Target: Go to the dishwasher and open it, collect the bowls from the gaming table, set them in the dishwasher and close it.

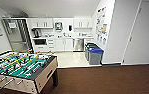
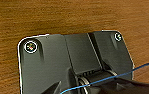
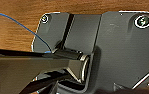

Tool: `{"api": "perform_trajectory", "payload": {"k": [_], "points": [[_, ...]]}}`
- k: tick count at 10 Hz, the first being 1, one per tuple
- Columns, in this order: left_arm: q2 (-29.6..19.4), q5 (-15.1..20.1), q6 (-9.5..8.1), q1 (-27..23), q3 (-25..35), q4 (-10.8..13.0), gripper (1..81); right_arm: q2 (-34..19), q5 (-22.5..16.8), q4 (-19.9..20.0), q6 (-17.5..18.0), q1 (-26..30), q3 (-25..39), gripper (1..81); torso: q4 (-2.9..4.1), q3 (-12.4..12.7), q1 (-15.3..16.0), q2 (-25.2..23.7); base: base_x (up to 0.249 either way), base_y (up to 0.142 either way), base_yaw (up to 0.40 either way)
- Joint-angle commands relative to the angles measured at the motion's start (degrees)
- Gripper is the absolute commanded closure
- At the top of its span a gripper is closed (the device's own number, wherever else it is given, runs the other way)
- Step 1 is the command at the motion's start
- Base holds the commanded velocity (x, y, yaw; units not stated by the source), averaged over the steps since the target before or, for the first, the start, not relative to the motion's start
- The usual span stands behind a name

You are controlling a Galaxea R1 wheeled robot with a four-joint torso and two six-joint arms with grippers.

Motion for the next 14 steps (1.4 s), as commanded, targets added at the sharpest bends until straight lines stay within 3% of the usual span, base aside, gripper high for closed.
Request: {"api": "perform_trajectory", "payload": {"k": [1,5,14], "points": [[-0.4,2.8,0.23,-3.2,0.3,0.1,1.0,-0.4,-2.5,-0.8,-0.2,1.7,0.3,1.0,0.00,0.0,0.0,0.0,0.000,0.000,0.000],[-0.5,2.8,0.14,-3.2,0.3,-0.1,1.0,0.0,-2.5,-0.9,-0.3,1.7,0.3,1.0,0.00,0.0,0.0,0.0,0.000,0.000,0.000],[-0.2,2.9,0.14,-3.2,0.3,0.0,1.0,0.2,-2.4,-1.2,-0.2,1.8,-0.7,1.0,0.00,0.0,0.0,0.0,0.085,0.000,0.000]]}}
